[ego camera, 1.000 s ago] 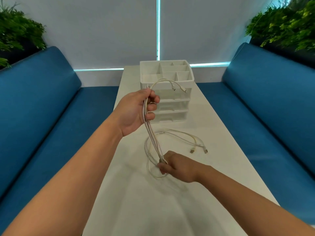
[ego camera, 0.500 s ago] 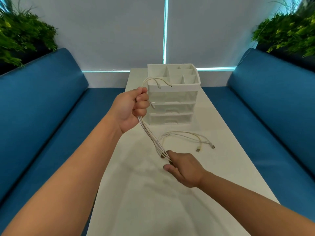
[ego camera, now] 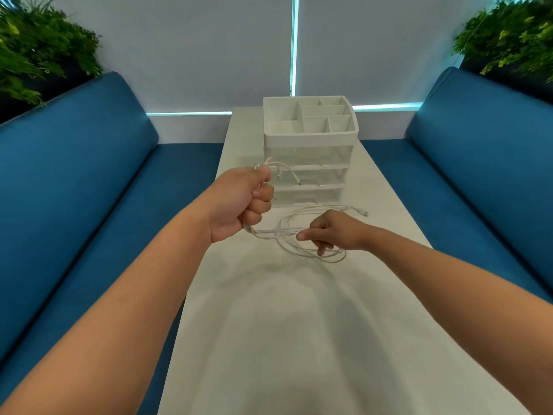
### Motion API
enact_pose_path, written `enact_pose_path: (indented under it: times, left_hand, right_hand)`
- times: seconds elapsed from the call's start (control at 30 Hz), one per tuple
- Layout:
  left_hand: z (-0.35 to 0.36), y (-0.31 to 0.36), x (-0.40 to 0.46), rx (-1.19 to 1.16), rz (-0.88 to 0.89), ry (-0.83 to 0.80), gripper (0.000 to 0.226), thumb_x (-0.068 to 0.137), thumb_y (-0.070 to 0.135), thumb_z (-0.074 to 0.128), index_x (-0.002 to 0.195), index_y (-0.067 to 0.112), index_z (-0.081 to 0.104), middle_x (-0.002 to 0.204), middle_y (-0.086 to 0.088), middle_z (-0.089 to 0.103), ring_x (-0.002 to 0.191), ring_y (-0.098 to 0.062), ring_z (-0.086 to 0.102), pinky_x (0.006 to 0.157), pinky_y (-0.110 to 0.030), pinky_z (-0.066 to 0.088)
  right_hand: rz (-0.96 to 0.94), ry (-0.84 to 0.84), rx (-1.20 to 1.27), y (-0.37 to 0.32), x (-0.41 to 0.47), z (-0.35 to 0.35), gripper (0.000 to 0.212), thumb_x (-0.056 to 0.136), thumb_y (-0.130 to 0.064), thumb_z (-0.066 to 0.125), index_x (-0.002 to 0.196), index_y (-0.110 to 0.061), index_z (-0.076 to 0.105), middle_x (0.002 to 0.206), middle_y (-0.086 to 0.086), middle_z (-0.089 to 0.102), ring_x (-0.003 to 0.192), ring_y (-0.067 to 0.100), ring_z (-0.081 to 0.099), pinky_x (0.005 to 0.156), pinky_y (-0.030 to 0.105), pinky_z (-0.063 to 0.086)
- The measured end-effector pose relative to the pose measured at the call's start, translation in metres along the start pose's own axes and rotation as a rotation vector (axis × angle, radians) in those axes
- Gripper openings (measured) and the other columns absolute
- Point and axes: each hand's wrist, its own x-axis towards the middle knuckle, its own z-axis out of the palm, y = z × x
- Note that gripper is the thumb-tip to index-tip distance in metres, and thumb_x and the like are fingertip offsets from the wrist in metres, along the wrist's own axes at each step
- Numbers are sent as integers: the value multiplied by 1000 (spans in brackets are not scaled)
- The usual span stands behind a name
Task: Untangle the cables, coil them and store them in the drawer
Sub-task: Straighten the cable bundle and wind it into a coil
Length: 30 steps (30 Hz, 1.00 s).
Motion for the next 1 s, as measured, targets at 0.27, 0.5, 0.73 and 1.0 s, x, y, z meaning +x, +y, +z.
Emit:
enact_pose_path:
  times: [0.27,0.5,0.73,1.0]
  left_hand:
    - [-6,-24,2,-54,-58,56,25,105,27,37,81,21,37,55,7,27,45,-7,18,40,-18,15]
    - [-7,-12,6,-167,19,27,28,106,27,37,79,22,42,52,9,28,42,-5,19,37,-16,15]
    - [0,-12,19,-139,16,34,28,106,28,36,80,21,42,55,8,27,45,-7,17,43,-19,11]
    - [11,2,29,-254,58,-17,26,106,25,36,81,19,42,51,8,27,37,-3,18,33,-15,13]
  right_hand:
    - [160,-139,391,5,-2,-17,37,83,-47,48,60,-19,38,60,-3,31,57,16,19,54,30,22]
    - [85,-110,134,21,-7,-7,46,94,-53,46,64,-18,48,67,-3,45,68,13,39,78,28,35]
    - [8,-201,197,16,-1,12,35,86,-39,43,86,-11,64,91,0,63,92,24,55,96,31,41]
    - [-179,-429,784,-74,-1,17,52,91,-39,25,92,0,59,70,14,61,71,29,61,86,39,47]
